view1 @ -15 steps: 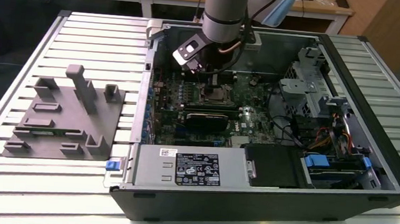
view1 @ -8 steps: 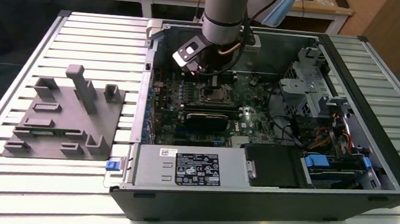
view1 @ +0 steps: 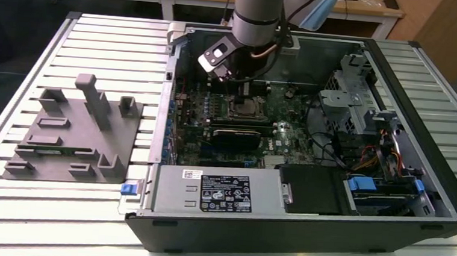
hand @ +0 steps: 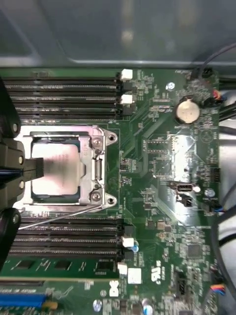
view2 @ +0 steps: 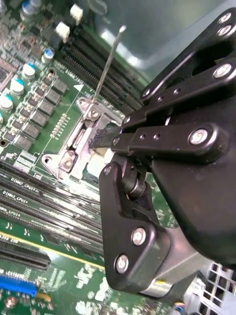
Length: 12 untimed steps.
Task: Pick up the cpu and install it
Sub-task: 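Close the cpu cover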
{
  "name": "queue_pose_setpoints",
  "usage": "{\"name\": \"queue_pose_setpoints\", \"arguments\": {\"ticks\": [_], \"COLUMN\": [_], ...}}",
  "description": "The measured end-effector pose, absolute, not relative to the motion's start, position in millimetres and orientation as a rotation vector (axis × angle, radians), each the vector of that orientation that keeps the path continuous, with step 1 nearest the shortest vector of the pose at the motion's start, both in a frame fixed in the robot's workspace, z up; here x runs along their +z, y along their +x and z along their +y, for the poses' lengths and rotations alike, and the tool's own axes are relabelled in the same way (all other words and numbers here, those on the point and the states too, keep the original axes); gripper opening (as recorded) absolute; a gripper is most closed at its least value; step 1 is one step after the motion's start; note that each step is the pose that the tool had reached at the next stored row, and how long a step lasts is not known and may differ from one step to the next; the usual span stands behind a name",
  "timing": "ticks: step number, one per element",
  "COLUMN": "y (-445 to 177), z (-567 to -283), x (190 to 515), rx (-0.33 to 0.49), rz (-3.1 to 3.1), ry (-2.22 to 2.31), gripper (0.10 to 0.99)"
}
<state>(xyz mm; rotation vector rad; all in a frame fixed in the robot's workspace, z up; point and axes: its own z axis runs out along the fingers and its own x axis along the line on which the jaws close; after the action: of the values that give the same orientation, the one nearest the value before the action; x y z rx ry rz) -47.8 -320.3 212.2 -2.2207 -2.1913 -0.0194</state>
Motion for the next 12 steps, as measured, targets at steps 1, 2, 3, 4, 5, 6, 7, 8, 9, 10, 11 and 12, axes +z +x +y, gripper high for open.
{"name": "queue_pose_setpoints", "arguments": {"ticks": [1, 2, 3, 4, 5, 6, 7, 8, 9, 10, 11, 12], "y": [-48, -47, -46, -45, -44, -43, -41, -40, -38, -38, -36, -35], "z": [-320, -320, -320, -320, -320, -320, -320, -320, -320, -320, -320, -320], "x": [213, 213, 213, 213, 213, 213, 213, 213, 213, 213, 213, 213], "rx": [-0.019, -0.020, -0.020, -0.020, -0.019, -0.020, -0.019, -0.019, -0.019, -0.019, -0.019, -0.020], "rz": [-2.191, -2.191, -2.191, -2.191, -2.191, -2.191, -2.191, -2.191, -2.191, -2.191, -2.191, -2.191], "ry": [-2.221, -2.220, -2.220, -2.220, -2.221, -2.221, -2.221, -2.221, -2.221, -2.221, -2.221, -2.221], "gripper": [0.106, 0.106, 0.106, 0.106, 0.106, 0.106, 0.106, 0.106, 0.106, 0.106, 0.106, 0.106]}}
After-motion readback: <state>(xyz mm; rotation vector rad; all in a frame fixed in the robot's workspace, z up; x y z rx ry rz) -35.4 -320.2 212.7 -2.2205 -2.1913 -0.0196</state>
